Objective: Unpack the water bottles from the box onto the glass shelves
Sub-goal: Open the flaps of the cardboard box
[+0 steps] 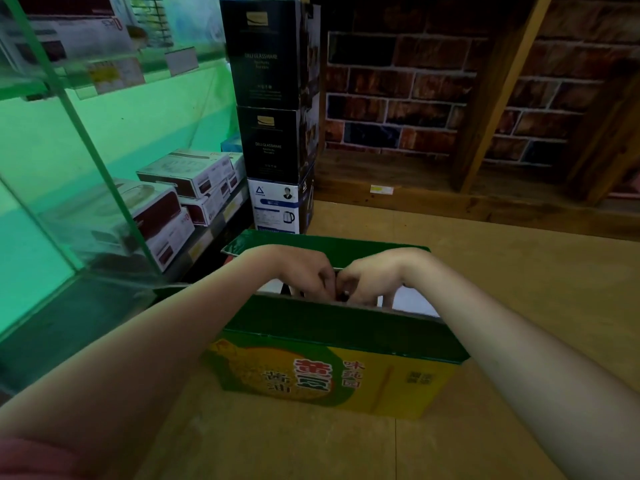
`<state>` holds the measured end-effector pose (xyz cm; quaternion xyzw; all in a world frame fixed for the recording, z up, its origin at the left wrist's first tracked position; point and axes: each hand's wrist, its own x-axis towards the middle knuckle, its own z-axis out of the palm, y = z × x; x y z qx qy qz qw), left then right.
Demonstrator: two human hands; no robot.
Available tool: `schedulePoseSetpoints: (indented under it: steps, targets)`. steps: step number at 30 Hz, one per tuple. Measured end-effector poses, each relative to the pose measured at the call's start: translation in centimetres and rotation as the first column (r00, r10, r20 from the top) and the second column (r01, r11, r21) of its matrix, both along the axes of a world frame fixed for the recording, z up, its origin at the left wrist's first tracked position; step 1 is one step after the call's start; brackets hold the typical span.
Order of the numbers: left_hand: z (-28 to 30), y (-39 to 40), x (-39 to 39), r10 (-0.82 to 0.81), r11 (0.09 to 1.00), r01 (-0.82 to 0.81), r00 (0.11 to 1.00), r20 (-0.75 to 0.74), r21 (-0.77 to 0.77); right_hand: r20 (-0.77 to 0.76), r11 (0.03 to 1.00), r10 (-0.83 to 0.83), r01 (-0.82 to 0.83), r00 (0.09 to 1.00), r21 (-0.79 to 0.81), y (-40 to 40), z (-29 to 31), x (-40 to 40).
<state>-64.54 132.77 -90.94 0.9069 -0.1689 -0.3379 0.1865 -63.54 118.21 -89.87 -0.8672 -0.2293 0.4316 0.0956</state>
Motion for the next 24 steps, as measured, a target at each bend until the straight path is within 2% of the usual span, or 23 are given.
schedulePoseSetpoints:
  steps: [3, 6, 9, 12, 15, 19, 21, 24]
  targets:
    - [-0.8, 0.1, -0.9, -0.005, 1.000, 0.005, 0.989, -0.149, -0.004, -0.075, 0.997, 0.050, -0.054, 0.996, -0.055, 0.3, -0.7, -0.7]
    - [-1.5, -0.4, -1.9, -0.131, 0.985, 0.150, 0.972, -0.195, 0.083, -0.112, 0.984, 0.106, -0.120, 0.988, -0.133, 0.9, -2.1, -1.1]
    - [-2.4, -1.1, -2.8, -0.191, 0.964, 0.223, 0.959, -0.209, 0.144, -0.127, 0.970, 0.143, -0.164, 0.982, -0.178, 1.4, -4.4, -1.5]
    - [-4.0, -1.8, -3.4, -0.266, 0.918, 0.289, 0.956, -0.122, 0.271, -0.109, 0.970, 0.174, -0.190, 0.979, -0.153, 1.5, -6.5, -2.2]
    - [-6.0, -1.9, -3.6, -0.317, 0.865, 0.300, 0.948, -0.026, 0.402, 0.080, 0.948, 0.293, -0.278, 0.953, -0.154, 1.5, -8.0, -2.9]
    - [-7.6, -1.1, -3.6, -0.396, 0.865, 0.305, 0.902, 0.170, 0.397, 0.288, 0.932, 0.356, -0.316, 0.889, -0.175, 1.2, -9.6, -3.2]
    - [-8.0, -0.8, -3.7, -0.419, 0.864, 0.295, 0.871, 0.258, 0.408, 0.352, 0.937, 0.346, -0.299, 0.870, -0.180, 1.0, -9.9, -3.4]
    - [-8.7, -0.6, -3.8, -0.434, 0.859, 0.283, 0.844, 0.314, 0.427, 0.401, 0.952, 0.306, -0.273, 0.863, -0.138, 0.8, -10.2, -3.5]
